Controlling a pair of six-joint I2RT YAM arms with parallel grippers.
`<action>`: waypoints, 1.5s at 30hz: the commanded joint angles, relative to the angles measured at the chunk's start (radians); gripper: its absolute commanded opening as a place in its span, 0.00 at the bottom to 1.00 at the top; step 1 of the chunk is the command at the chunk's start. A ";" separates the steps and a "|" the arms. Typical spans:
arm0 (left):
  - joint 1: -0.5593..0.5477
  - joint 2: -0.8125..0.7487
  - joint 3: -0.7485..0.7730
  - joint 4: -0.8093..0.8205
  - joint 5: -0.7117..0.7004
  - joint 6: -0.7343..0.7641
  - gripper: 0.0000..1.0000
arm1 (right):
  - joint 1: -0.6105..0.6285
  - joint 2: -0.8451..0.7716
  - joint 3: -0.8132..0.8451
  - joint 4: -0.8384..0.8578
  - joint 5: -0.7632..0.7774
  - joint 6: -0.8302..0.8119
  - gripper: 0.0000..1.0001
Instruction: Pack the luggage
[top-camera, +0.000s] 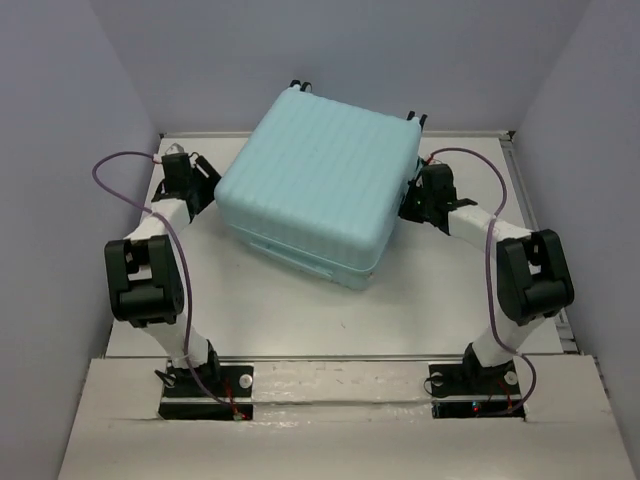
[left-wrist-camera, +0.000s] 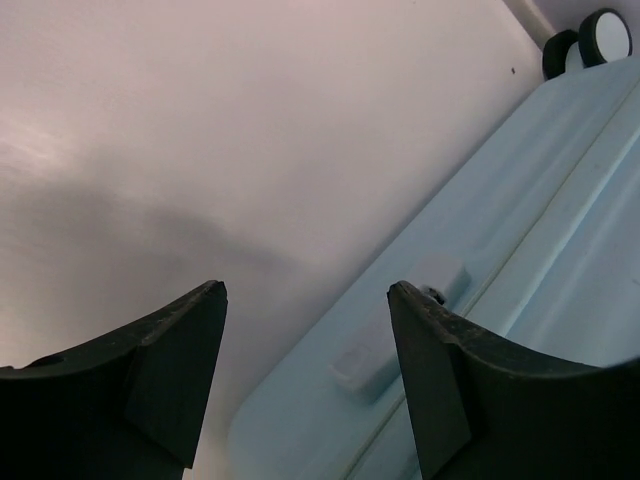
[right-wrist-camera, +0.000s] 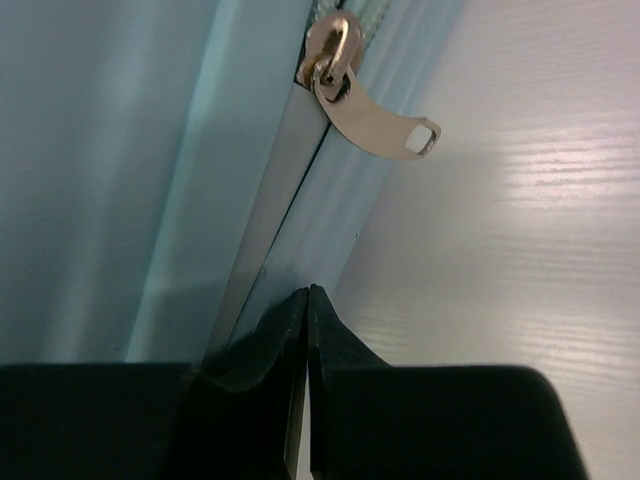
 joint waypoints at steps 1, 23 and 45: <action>-0.090 -0.228 -0.179 -0.053 0.085 0.066 0.77 | 0.046 0.064 0.165 0.190 -0.322 -0.007 0.10; -0.104 -0.824 -0.232 -0.129 -0.093 0.057 0.84 | -0.039 0.074 0.423 -0.161 -0.404 -0.029 0.56; -0.754 -1.175 -0.455 -0.229 -0.089 -0.081 0.25 | -0.183 -0.851 -0.591 0.237 -0.447 -0.072 0.25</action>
